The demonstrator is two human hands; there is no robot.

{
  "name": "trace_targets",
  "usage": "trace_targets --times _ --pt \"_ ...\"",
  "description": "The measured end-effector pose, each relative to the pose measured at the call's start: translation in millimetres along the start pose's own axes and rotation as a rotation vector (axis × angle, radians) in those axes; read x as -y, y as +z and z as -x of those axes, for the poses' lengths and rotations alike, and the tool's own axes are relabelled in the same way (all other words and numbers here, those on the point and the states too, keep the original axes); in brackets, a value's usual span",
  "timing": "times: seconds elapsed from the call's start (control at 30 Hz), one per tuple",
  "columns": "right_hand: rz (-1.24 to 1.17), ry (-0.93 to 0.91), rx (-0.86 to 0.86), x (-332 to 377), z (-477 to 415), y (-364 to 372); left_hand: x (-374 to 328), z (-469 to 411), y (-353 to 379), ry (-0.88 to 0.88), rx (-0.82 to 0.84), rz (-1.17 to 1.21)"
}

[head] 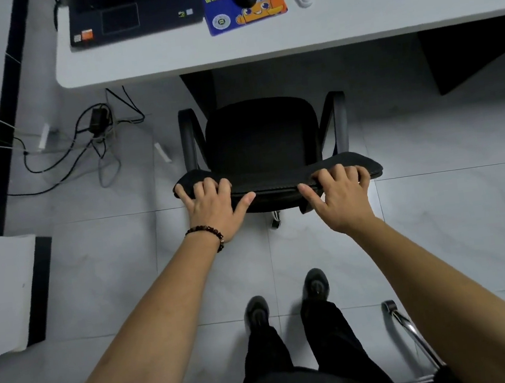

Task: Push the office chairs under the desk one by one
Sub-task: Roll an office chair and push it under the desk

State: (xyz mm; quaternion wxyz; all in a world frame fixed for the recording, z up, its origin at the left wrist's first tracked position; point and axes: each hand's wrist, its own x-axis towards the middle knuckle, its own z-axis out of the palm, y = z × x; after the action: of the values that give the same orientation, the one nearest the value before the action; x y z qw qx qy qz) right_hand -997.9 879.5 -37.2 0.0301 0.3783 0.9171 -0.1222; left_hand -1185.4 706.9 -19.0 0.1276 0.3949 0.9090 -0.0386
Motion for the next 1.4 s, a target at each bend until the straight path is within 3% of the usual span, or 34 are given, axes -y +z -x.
trace_targets --times 0.13,0.4,0.5,0.67,0.77,0.93,1.07,1.17,1.4 --pt "0.015 -0.003 0.048 -9 -2 -5 -8 6 1 -0.027 0.024 0.040" --pt "-0.029 -0.017 -0.043 -4 6 1 -6 13 2 -0.033 0.015 0.064" --pt "-0.096 -0.017 -0.044 -3 10 -6 -6 16 -6 -0.060 0.015 0.178" --pt "-0.399 0.002 -0.154 10 29 -53 -10 48 -58 -0.056 -0.295 0.435" --pt "-0.537 0.117 -0.238 20 70 -79 -11 83 -86 -0.062 -0.343 0.655" --pt "-0.646 0.364 -0.322 40 183 -75 -4 144 -86 -0.006 -0.141 0.996" --pt "-0.672 0.601 -0.313 59 290 -43 7 180 -57 0.149 0.113 0.984" --pt "-0.667 0.765 -0.353 67 366 -36 -3 196 -43 0.282 0.201 0.939" --pt "-0.596 1.206 -0.736 73 548 -73 -108 272 -70 0.773 0.282 0.903"
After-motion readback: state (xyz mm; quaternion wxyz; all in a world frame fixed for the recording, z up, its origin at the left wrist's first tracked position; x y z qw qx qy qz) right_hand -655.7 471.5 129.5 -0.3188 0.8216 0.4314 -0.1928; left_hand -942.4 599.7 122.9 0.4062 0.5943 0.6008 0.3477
